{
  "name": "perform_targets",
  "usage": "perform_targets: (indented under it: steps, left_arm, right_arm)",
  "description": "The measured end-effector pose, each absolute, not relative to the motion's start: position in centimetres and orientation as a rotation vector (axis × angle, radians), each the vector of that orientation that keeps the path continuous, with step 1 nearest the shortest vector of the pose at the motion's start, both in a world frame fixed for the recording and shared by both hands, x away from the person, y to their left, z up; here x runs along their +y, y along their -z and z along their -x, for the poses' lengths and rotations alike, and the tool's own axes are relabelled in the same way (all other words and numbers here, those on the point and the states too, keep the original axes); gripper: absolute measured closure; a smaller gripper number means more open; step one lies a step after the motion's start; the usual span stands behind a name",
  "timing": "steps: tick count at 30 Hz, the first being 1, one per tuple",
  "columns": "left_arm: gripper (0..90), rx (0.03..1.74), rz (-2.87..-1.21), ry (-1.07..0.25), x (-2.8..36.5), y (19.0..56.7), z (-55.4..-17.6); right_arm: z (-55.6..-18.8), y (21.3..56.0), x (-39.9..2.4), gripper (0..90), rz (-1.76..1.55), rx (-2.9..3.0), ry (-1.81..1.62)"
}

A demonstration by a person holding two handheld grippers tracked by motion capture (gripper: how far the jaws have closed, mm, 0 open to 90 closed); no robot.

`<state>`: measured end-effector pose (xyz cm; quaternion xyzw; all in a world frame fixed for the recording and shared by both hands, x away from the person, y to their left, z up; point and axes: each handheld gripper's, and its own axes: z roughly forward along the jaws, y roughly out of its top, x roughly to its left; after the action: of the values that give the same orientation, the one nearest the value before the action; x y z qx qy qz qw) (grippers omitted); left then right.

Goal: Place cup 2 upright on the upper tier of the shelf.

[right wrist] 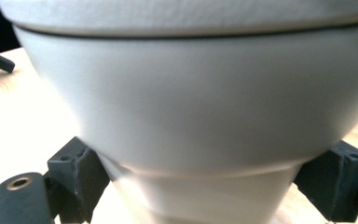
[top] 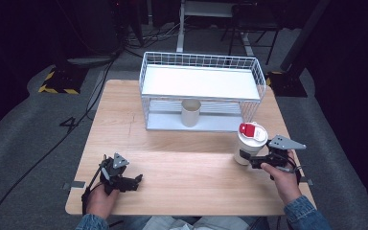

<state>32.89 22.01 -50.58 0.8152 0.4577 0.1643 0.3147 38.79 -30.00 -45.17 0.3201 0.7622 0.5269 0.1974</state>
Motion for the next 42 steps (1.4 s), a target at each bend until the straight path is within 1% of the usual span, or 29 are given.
perform_targets:
  steps: [12, 19, 26, 42]
  left_arm:
    - [0.0, 1.207, -2.149, -0.432, 22.0, 50.6, -32.9]
    - [0.0, 1.208, -2.147, -0.432, 22.0, 50.6, -32.9]
    - [0.0, 1.210, -2.145, -0.433, 22.0, 50.6, -33.0]
    - [0.0, 1.216, -2.140, -0.428, 21.9, 50.6, -32.9]
  right_arm:
    - [-39.2, 41.5, -30.0, 13.5, -0.860, 2.089, -1.500]
    - [-39.7, 38.8, -29.8, 13.5, -0.831, 2.062, -1.521]
    - [-40.1, 36.9, -29.5, 13.4, -0.812, 2.051, -1.524]
    - [-42.1, 32.0, -28.7, 13.4, -0.779, 2.000, -1.556]
